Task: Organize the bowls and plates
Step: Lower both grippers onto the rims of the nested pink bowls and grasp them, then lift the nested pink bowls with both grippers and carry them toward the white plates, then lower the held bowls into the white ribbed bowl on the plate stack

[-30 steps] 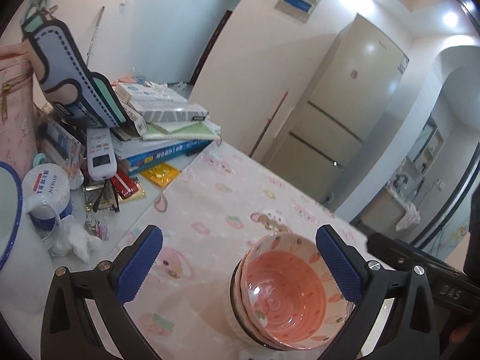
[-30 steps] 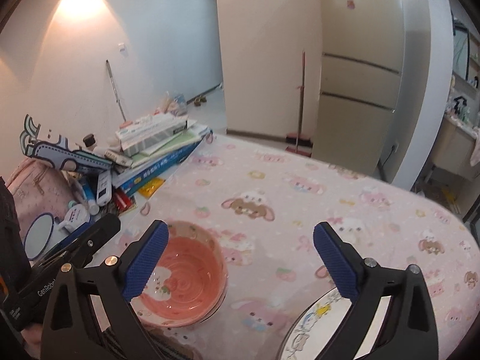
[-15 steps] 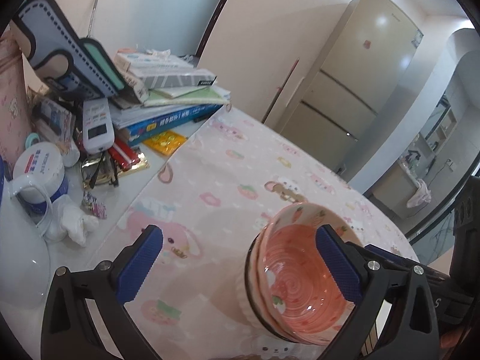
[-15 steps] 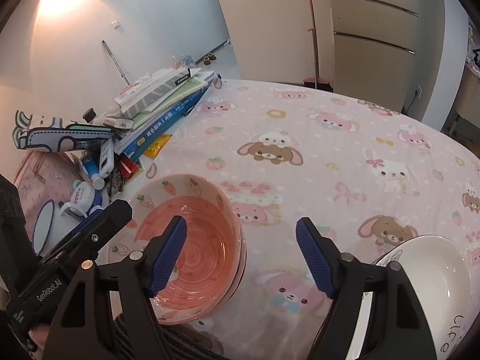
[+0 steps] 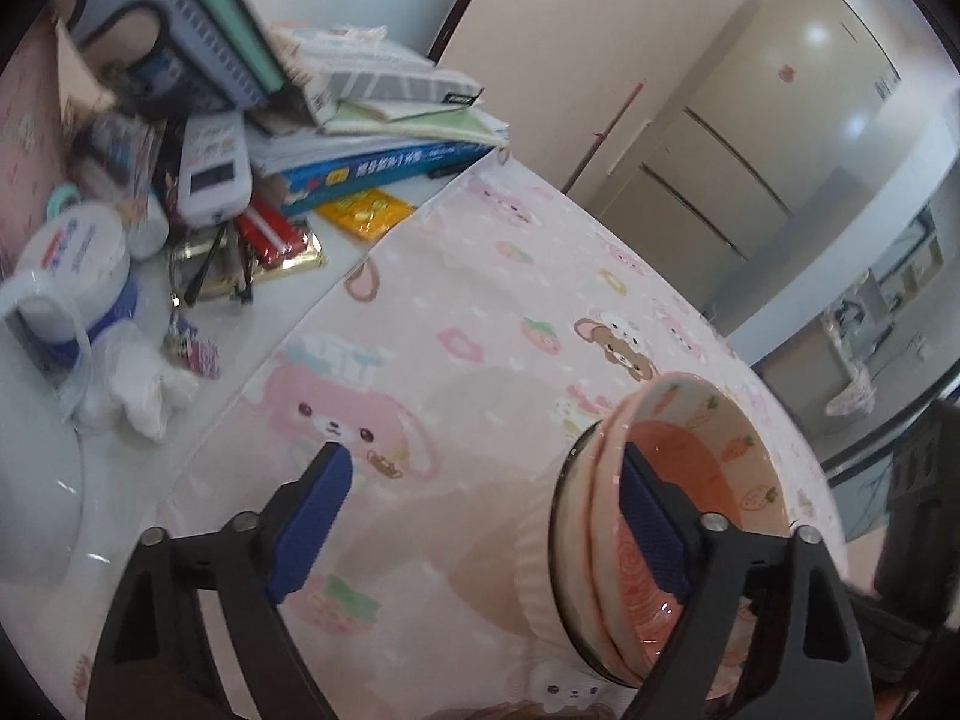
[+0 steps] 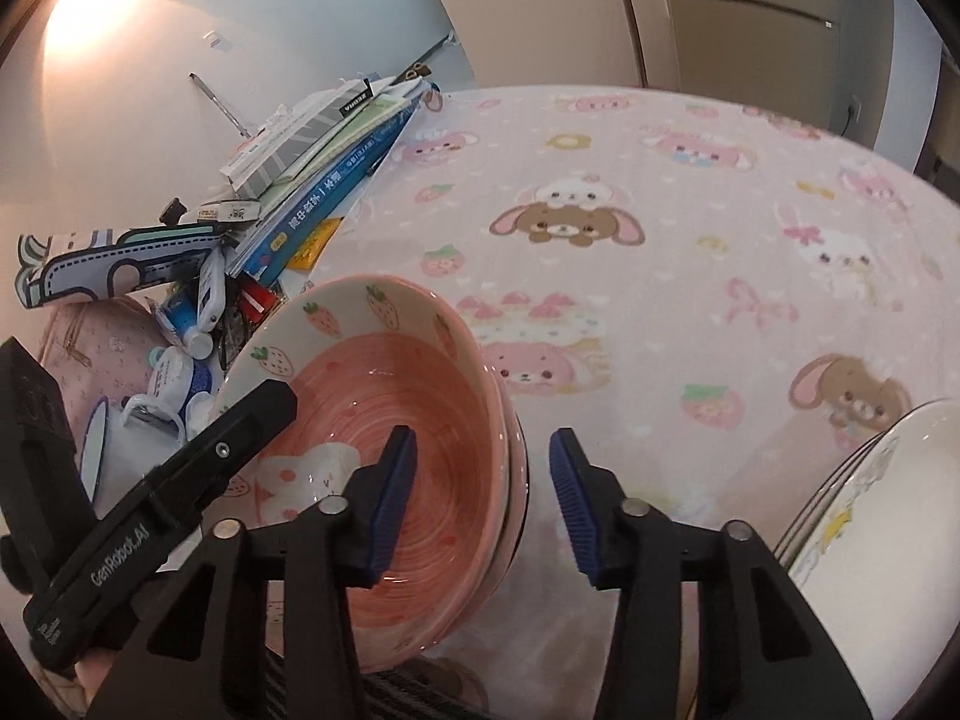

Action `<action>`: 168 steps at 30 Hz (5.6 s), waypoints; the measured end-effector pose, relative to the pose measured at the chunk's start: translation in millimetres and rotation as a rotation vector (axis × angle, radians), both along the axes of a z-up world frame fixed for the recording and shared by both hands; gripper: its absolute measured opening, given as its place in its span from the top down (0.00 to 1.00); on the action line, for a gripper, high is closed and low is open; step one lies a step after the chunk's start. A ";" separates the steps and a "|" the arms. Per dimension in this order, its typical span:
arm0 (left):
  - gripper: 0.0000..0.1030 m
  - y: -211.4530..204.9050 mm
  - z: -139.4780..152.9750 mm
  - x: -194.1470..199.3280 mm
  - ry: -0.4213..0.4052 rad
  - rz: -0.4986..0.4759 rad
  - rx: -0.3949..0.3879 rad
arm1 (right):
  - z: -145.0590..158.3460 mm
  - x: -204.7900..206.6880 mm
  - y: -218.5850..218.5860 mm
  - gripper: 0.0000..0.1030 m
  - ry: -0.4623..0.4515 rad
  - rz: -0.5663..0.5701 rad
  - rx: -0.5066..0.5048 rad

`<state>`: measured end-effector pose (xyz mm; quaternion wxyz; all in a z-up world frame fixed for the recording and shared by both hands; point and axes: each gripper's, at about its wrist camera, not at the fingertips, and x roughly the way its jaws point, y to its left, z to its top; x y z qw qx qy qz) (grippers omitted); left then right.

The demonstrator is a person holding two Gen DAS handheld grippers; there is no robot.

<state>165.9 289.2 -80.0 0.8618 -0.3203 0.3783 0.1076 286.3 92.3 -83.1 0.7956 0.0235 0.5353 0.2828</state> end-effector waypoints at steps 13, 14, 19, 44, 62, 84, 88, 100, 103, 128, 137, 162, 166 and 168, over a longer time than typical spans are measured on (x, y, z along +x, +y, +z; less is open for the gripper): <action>0.26 -0.5 -14.2 8.5 0.011 -0.046 -0.115 | -6.3 1.2 -2.9 0.66 0.058 -0.024 0.057; 0.26 -1.9 -13.8 9.0 0.012 -0.050 -0.108 | -7.0 1.5 -3.1 0.65 0.063 -0.029 0.065; 0.31 -13.3 -12.0 13.2 0.013 -0.111 -0.095 | -8.1 0.9 0.1 0.64 0.055 -0.027 0.061; 0.53 -7.4 -28.1 18.3 -0.017 -0.175 -0.303 | -39.3 19.1 -24.6 0.61 0.318 -0.107 0.318; 0.44 -8.3 -42.1 25.3 -0.002 -0.216 -0.434 | -40.2 20.3 -27.0 0.61 0.337 -0.102 0.330; 0.51 -15.3 -22.6 22.8 0.024 -0.204 -0.431 | -19.2 21.0 -38.8 0.63 0.366 -0.081 0.318; 0.51 -30.8 -9.9 28.6 0.028 -0.240 -0.407 | -11.0 20.6 -54.8 0.63 0.367 -0.103 0.329; 0.51 -114.6 59.8 42.6 0.008 -0.370 -0.328 | 45.0 6.8 -140.3 0.63 0.291 -0.187 0.382; 0.51 -140.1 78.5 44.6 -0.012 -0.408 -0.318 | 67.9 -0.3 -166.8 0.63 0.241 -0.215 0.389; 0.51 -262.8 76.1 49.7 0.045 -0.620 -0.231 | 62.9 -44.9 -288.5 0.63 0.176 -0.354 0.403; 0.51 -262.0 55.9 52.5 0.078 -0.618 -0.189 | 37.7 -37.6 -280.9 0.63 0.202 -0.352 0.405; 0.51 -264.2 27.4 59.5 0.147 -0.620 -0.171 | 9.4 -31.5 -275.5 0.63 0.236 -0.371 0.328; 0.51 -262.7 22.4 59.3 0.152 -0.610 -0.167 | 4.8 -31.9 -273.4 0.63 0.241 -0.370 0.316; 0.51 -262.2 22.0 59.2 0.149 -0.608 -0.158 | 3.1 -32.7 -270.3 0.62 0.237 -0.368 0.307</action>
